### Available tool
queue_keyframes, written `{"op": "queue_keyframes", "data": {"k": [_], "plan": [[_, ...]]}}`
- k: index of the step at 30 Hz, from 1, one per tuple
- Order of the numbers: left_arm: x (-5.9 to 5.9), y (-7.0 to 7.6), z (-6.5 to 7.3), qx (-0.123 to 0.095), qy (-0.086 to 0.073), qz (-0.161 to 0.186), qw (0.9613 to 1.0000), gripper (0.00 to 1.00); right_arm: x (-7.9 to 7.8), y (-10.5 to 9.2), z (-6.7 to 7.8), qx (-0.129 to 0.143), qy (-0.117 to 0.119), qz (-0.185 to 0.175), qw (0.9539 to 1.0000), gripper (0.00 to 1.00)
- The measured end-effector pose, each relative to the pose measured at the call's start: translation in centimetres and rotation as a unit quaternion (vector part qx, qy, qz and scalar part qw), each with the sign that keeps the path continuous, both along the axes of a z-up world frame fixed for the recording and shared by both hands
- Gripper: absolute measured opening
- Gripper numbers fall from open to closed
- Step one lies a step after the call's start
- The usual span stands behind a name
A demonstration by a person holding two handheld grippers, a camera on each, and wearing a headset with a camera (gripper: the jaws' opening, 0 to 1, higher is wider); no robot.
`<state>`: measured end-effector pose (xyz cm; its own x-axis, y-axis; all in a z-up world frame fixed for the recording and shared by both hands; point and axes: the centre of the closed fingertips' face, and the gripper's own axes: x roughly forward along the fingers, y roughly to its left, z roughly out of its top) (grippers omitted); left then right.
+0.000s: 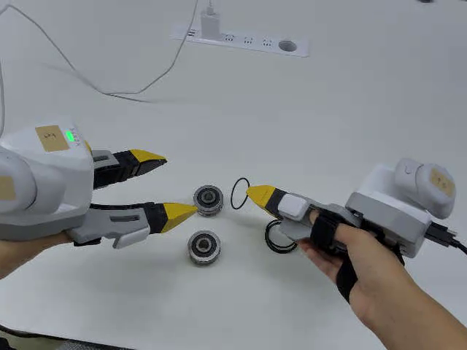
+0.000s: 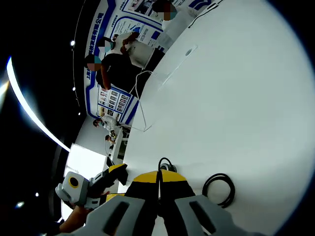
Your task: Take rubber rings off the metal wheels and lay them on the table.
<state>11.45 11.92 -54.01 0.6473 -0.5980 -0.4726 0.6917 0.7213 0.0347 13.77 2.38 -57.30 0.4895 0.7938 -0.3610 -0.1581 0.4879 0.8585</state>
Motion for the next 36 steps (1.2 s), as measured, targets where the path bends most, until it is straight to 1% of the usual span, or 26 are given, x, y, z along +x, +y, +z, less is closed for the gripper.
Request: {"op": "queue_keyframes", "data": {"k": [2,6,8,11,13,16,21,24,26,27,28,29,30,31,33,35,36], "plan": [[-0.3,0.0,0.1,-0.003,-0.001,0.003,1.0000,0.48,-0.4,-0.8,-0.3,-0.007,0.003,-0.007,0.9999,0.01],[-0.7,-0.1,0.3,-0.006,-0.002,0.004,1.0000,0.48,-1.1,-2.2,-0.5,-0.005,0.013,-0.022,0.9997,0.01],[-0.9,-0.2,0.4,-0.006,-0.003,0.004,1.0000,0.48,-1.5,-3.0,-0.8,-0.013,0.015,-0.028,0.9994,0.01],[-1.2,-0.3,0.6,-0.008,-0.004,0.003,1.0000,0.48,-1.9,-4.0,-1.3,-0.012,0.022,-0.040,0.9989,0.01],[-1.4,-0.3,0.9,-0.010,-0.007,0.002,0.9999,0.48,-2.2,-4.6,-1.7,-0.020,0.026,-0.045,0.9985,0.01],[-1.5,-0.1,1.1,-0.011,-0.010,0.006,0.9999,0.48,-2.3,-5.4,-2.1,-0.022,0.033,-0.056,0.9976,0.01],[-1.8,0.2,1.4,-0.009,-0.013,0.009,0.9998,0.48,-2.4,-6.1,-2.9,-0.044,0.037,-0.064,0.9963,0.02],[-2.0,0.4,1.5,-0.010,-0.015,0.011,0.9998,0.48,-2.6,-6.4,-3.6,-0.069,0.039,-0.065,0.9947,0.02],[-2.1,0.5,1.5,-0.009,-0.015,0.011,0.9998,0.48,-2.6,-6.6,-3.9,-0.093,0.028,-0.060,0.9935,0.02],[-2.2,0.5,1.5,-0.008,-0.015,0.011,0.9998,0.48,-2.6,-6.8,-4.1,-0.111,0.018,-0.056,0.9920,0.02],[-2.2,0.5,1.5,-0.008,-0.015,0.011,0.9998,0.48,-2.6,-6.7,-4.0,-0.114,0.011,-0.052,0.9921,0.02],[-2.3,0.5,1.5,-0.008,-0.015,0.012,0.9998,0.48,-2.6,-6.7,-3.9,-0.112,0.012,-0.054,0.9922,0.02],[-2.3,0.6,1.6,-0.009,-0.016,0.012,0.9998,0.48,-2.6,-6.7,-3.8,-0.115,0.008,-0.053,0.9919,0.03],[-2.3,0.6,1.5,-0.009,-0.015,0.013,0.9998,0.48,-2.5,-6.7,-3.8,-0.117,0.000,-0.050,0.9918,0.03],[-2.3,0.7,1.5,-0.006,-0.015,0.014,0.9998,0.48,-2.4,-6.8,-3.8,-0.126,-0.009,-0.045,0.9910,0.04],[-2.4,0.6,1.5,-0.006,-0.015,0.013,0.9998,0.48,-2.3,-6.9,-3.7,-0.141,-0.021,-0.039,0.9891,0.06],[-2.5,0.7,1.5,-0.006,-0.015,0.013,0.9998,0.48,-2.3,-6.8,-3.6,-0.142,-0.024,-0.037,0.9888,0.07]]}}
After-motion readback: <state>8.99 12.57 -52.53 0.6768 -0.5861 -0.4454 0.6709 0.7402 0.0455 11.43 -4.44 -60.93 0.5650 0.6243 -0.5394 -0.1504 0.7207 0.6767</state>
